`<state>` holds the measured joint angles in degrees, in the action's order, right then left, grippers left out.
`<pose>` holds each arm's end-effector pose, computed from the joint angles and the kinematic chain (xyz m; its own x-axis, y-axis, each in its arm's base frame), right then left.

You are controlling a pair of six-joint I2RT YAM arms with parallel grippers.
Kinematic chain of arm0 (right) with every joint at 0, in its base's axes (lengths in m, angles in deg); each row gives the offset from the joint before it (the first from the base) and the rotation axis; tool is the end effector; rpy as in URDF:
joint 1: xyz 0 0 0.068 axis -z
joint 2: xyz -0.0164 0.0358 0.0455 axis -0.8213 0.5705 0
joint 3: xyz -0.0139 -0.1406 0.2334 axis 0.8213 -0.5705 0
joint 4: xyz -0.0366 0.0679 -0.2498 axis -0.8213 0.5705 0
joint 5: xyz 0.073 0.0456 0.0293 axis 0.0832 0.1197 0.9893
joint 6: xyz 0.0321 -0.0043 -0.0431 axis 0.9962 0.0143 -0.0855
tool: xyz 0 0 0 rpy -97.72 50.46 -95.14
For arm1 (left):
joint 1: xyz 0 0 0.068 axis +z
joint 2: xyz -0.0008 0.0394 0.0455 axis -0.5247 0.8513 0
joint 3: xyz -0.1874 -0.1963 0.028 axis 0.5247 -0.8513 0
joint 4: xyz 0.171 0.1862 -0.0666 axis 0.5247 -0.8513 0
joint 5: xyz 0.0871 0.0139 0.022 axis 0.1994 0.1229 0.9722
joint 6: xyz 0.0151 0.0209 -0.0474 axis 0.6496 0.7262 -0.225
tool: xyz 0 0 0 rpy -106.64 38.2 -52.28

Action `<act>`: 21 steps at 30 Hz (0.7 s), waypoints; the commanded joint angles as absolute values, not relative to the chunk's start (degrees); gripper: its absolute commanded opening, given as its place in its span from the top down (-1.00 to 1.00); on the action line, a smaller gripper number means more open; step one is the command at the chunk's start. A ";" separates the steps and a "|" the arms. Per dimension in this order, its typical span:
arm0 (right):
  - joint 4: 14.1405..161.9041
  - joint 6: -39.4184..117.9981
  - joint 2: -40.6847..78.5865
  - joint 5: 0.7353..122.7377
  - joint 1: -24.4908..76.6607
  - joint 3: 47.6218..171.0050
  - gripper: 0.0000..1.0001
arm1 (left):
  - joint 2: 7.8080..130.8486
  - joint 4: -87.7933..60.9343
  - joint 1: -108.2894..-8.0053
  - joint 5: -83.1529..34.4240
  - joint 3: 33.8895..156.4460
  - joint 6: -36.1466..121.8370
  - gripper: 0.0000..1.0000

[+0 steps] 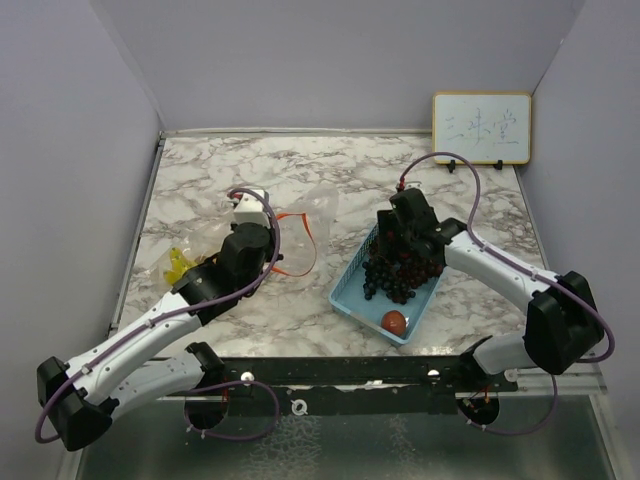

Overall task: Place the food in the zip-top bag and seal the zipper
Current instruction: Pick up the fake vegetable from the bin.

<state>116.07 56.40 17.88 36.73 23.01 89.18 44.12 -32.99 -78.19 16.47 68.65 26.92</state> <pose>0.2484 0.1439 0.2401 -0.7637 -0.0237 -0.6451 -0.0519 0.9983 0.0249 0.1491 -0.1294 0.3177 -0.3525 -0.1938 -0.9155 0.1189 0.9611 -0.2493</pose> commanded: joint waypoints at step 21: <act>101.31 50.93 -4.41 74.68 23.04 82.18 0.91 | 51.82 -25.76 -78.05 14.60 69.95 25.38 1.00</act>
